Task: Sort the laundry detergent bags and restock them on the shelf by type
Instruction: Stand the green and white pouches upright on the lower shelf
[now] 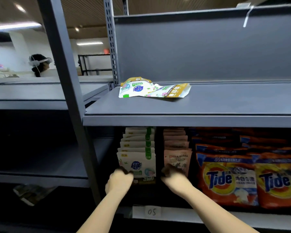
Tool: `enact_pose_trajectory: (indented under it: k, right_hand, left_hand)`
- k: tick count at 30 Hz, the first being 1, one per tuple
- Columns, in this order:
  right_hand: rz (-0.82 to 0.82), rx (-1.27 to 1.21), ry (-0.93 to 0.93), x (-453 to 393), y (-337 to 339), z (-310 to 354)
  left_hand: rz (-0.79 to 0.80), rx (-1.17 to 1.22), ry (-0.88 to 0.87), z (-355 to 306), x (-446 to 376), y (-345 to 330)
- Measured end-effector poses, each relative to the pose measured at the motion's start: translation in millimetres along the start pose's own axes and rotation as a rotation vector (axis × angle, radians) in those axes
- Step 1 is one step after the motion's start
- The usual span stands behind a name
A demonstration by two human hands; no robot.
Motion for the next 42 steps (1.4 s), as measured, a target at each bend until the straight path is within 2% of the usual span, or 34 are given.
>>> enact_pose_trajectory:
  k: [6,11,13,16,20,23,29,32,34,42]
  right_hand:
    - [-0.228,0.101,0.177,43,80,32]
    - [-0.384,-0.023,0.381,76,156,76]
    - [-0.433,-0.07,0.425,80,180,88]
    - [-0.546,-0.127,0.432,68,216,95]
    - [-0.684,-0.064,0.3,25,252,93]
    - [-0.668,0.062,0.153,-16,263,89]
    - [-0.432,0.348,0.014,-82,259,90]
    - [-0.252,0.454,-0.01,-95,253,88]
    - [-0.191,0.467,-0.07,-94,255,84]
    - [-0.323,0.447,-0.175,-75,266,74]
  left_hand:
    - [-0.302,0.03,-0.426,-91,83,53]
    - [-0.555,0.153,-0.756,-158,110,97]
    - [-0.588,0.194,-0.779,-180,102,110]
    - [-0.547,0.14,-0.721,-208,67,124]
    - [-0.325,-0.212,-0.585,-232,8,121]
    - [-0.188,-0.345,-0.496,-238,-26,113]
    - [-0.021,-0.483,-0.442,-247,-68,96]
    - [-0.082,-0.616,-0.52,-254,-79,94]
    - [-0.128,-0.658,-0.568,-260,-84,95]
    - [-0.297,-0.779,-0.791,-282,-47,88]
Point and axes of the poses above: each hand's wrist, its own x-axis away from the middle knuckle, its own y-axis out of the back of the hand, z = x × y, the point moved 5 cm from there along -x, towards the middle knuckle, and after that the axes turned 10 degrees about x, right-handed, at the moved point
